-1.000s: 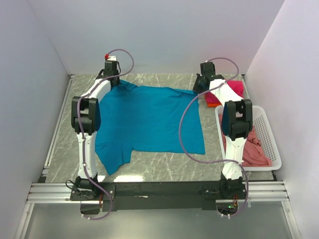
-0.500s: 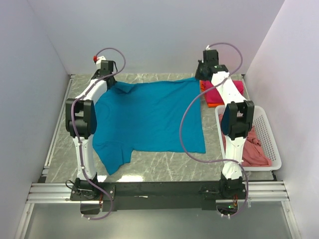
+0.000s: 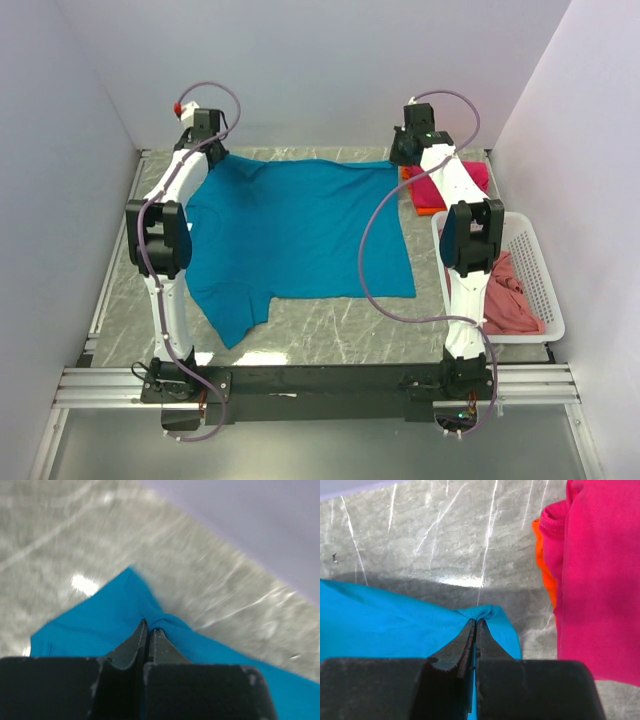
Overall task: Fold and stack the t-shirts
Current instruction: Fold the tshirt
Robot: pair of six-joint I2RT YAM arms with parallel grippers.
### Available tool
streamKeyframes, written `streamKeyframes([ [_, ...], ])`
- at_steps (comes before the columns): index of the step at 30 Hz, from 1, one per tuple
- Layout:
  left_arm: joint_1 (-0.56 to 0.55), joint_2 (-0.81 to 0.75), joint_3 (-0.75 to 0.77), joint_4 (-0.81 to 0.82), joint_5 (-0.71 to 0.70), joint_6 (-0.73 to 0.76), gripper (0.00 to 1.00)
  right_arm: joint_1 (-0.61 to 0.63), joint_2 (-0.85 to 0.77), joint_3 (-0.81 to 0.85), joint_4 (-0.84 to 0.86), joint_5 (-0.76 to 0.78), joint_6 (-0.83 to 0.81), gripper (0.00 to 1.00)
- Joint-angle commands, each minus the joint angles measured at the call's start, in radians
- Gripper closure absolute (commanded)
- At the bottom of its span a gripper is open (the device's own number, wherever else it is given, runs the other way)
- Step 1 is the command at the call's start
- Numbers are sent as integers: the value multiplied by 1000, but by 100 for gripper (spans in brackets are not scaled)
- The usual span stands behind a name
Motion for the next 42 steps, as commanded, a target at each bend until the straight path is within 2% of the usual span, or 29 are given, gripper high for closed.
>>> streamKeyframes([
  [1,3,-64,-64,-87,-6,-76,100,-7,-41,-15,23,-1,-19,100],
  [11,3,-170,-210,-197,35,-248,100,-7,-84,-66,-9,21,-65,100],
  [13,1,-189,-242,-219,5,-282,100,-7,-86,-69,-20,27,-72,100],
  [18,-9,-253,-267,-393,-84,-426,99,-7,-92,-60,-39,36,-92,100],
  [23,-26,-330,-329,-453,-100,-521,99,-5,-98,-44,-60,39,-109,100],
  [36,-112,-410,-429,-565,-115,-659,99,-7,-90,-40,-86,48,-144,100],
  [42,-121,-440,-507,-550,-92,-653,99,-7,-77,-34,-98,68,-151,100],
])
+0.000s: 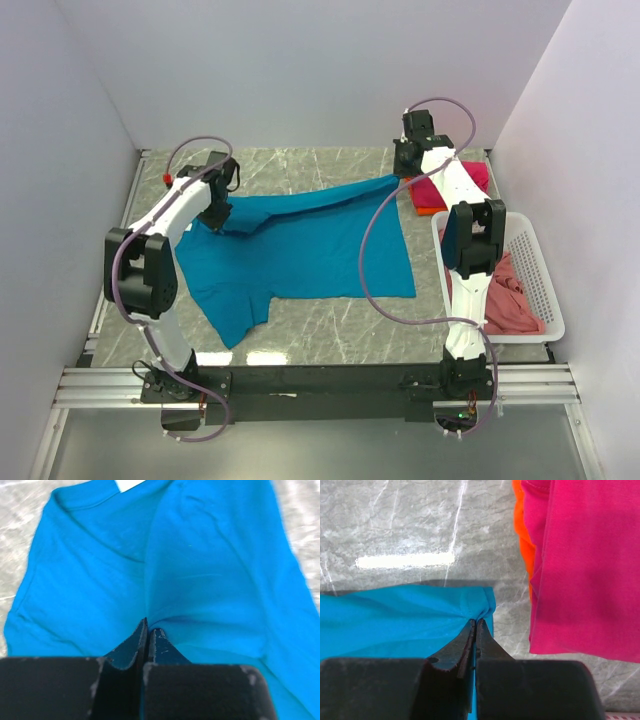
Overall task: Fold and stack the t-shirts
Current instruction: Fold the tshirt
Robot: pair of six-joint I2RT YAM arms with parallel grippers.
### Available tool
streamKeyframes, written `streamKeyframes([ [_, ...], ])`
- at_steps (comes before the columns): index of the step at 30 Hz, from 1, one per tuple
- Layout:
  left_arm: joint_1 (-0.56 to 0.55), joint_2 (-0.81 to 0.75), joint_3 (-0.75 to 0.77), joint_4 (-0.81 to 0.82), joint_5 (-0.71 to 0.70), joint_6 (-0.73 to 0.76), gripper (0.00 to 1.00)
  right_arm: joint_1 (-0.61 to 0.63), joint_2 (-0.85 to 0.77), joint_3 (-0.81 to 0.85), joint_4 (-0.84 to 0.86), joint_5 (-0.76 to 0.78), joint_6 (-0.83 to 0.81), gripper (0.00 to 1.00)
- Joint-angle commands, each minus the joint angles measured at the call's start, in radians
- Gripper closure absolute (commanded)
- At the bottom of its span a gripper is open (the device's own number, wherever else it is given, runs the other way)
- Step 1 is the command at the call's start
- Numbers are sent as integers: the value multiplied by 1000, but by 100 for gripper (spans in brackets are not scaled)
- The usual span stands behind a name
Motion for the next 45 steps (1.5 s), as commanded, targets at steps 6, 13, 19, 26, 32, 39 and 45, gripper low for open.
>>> streamKeyframes([
  [6,-11,-91,-138,0,9,-10,99,-7,-55,15,-41,63,-16,100],
  [13,-11,-114,-241,72,72,51,85,-7,-104,-161,-37,61,12,79],
  [19,-28,-216,-298,60,104,117,39,-6,-190,-246,-2,30,22,49],
  [26,-23,-263,-208,121,141,188,1,17,-247,-245,53,-138,28,15],
  [32,66,-53,-63,252,259,238,1,69,-119,-136,45,-152,87,13],
  [39,144,216,93,287,276,284,1,69,21,-27,25,-163,153,13],
  [45,179,335,138,338,273,333,0,60,124,40,-1,-172,160,13],
])
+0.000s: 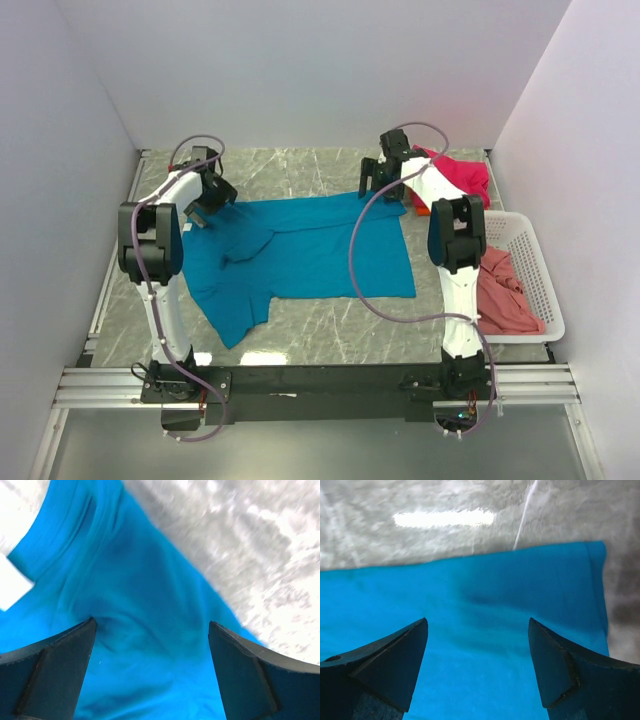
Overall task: Fold and stack the t-shirts
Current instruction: Fold the tshirt
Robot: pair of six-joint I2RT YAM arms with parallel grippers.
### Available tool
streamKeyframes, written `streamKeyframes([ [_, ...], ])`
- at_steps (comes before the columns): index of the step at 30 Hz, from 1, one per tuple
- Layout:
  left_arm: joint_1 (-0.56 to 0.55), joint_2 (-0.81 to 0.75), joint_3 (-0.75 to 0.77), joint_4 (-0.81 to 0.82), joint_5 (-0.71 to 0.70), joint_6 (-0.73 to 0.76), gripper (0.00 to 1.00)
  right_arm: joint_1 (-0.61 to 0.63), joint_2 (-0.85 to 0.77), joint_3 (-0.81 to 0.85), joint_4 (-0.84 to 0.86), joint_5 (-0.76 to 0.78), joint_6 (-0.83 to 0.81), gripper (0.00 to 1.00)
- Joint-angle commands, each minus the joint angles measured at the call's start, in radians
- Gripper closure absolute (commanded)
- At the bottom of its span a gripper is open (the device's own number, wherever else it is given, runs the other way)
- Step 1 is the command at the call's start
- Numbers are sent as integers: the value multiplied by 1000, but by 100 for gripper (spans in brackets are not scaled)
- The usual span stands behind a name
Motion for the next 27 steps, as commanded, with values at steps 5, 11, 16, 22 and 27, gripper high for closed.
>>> streamKeyframes([
  [5,35,130,122,13,1,70,1,-40,144,193,-105,-23,25,13],
  [11,74,258,265,-11,62,115,1,-58,199,246,-122,-55,16,13],
  [16,80,354,418,-8,103,187,1,-63,234,301,-128,-52,13,13],
  [22,83,356,601,-71,95,202,1,-64,189,372,-131,-84,-19,13],
  [27,84,171,586,-116,34,201,1,-49,-24,175,-72,-89,-26,13],
])
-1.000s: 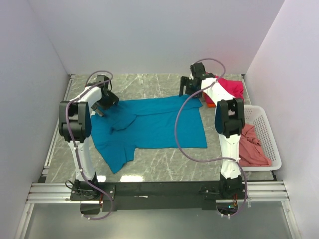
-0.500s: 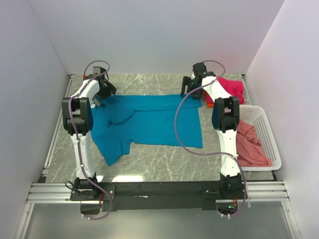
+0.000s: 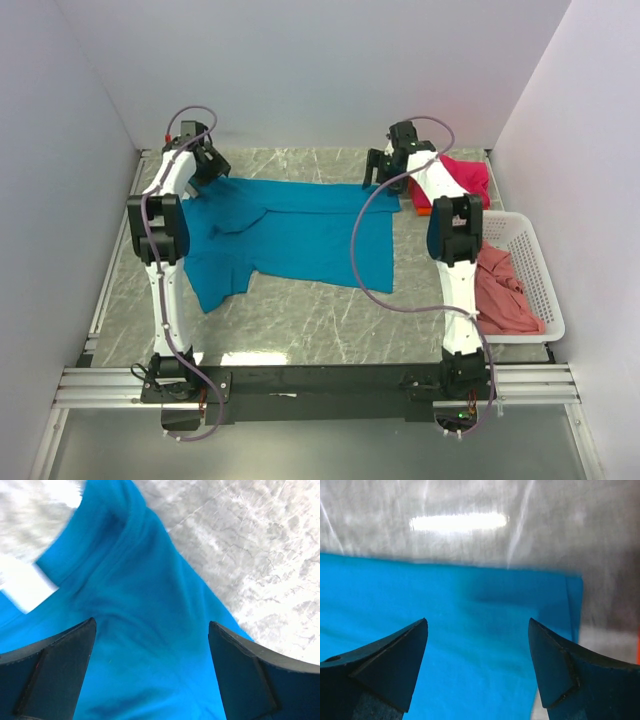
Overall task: Fold and stack the t-shirts
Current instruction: Fold the tshirt
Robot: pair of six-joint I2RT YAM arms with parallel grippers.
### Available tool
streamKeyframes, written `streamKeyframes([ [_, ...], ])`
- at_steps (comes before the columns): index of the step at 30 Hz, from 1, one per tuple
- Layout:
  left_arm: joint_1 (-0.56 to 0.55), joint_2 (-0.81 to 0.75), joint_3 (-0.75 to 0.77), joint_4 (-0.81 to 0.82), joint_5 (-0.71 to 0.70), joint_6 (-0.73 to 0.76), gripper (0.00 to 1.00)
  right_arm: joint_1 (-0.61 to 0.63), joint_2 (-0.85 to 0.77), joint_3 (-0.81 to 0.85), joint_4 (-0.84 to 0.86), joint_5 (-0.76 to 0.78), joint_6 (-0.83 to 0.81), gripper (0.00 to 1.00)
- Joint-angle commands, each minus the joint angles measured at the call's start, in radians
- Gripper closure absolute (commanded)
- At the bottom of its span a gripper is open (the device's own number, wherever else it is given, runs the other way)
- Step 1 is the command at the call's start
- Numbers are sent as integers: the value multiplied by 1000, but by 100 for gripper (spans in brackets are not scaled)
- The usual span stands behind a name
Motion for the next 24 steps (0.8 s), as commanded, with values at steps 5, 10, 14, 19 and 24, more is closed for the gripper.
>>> streamKeyframes([
  [5,10,-451,-290,-51,-85,-62,1,41,-586,-589,267,21,36,12],
  [10,-6,-870,-918,57,-24,-256,0,66,-884,-949,438,71,165,12],
  [14,-59,-1112,-1211,32,35,-328,1,67,-1013,-1171,498,80,233,11],
  [19,-96,-1294,-1480,-68,-23,-394,1,69,-1099,-1291,522,61,254,11],
  [24,-96,-1384,-1615,-2,10,-418,10,67,-1131,-1378,527,60,268,11],
])
